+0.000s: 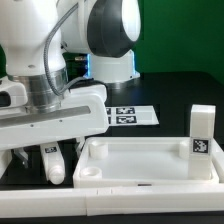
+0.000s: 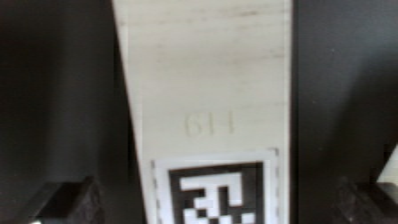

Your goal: Assemble desk

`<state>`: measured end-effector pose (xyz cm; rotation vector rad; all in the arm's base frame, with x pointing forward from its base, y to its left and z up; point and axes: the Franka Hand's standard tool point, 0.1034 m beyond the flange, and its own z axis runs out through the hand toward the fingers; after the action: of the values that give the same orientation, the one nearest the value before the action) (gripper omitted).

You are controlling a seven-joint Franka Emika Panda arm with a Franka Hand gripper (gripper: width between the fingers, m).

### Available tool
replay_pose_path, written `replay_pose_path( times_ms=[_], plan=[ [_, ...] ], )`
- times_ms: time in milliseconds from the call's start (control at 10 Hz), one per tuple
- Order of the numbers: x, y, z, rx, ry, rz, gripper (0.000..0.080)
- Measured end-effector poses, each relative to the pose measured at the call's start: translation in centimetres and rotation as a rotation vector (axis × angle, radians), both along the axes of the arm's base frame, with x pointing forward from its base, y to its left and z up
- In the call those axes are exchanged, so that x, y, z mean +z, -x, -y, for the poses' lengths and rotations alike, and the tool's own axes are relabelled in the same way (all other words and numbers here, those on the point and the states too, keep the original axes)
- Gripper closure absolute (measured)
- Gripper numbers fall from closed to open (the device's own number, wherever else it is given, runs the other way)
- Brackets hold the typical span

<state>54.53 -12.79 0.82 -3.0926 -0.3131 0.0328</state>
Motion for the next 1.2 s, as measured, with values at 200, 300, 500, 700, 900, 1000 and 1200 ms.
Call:
replay_pose_path(
  times_ms=[200,300,500,700,900,1000,1200],
  plan=[
    [0.0,0.0,0.1,-0.001,0.000,0.000,0.0396],
    [0.0,0.0,0.1,-0.001,0.000,0.000,0.0396],
    [0.1,0.0,0.2,-0.002,0.001,0.001,0.0517],
    [2.9,-0.8,0.2,0.034,-0.009,0.011,0.0517],
    [6.7,-1.0,-2.4,0.178,0.014,0.043,0.0517],
    [8.3,-0.2,-4.8,0.307,0.030,0.073,0.0517],
    [8.3,1.0,-5.2,0.423,0.030,0.074,0.0515]
  ],
)
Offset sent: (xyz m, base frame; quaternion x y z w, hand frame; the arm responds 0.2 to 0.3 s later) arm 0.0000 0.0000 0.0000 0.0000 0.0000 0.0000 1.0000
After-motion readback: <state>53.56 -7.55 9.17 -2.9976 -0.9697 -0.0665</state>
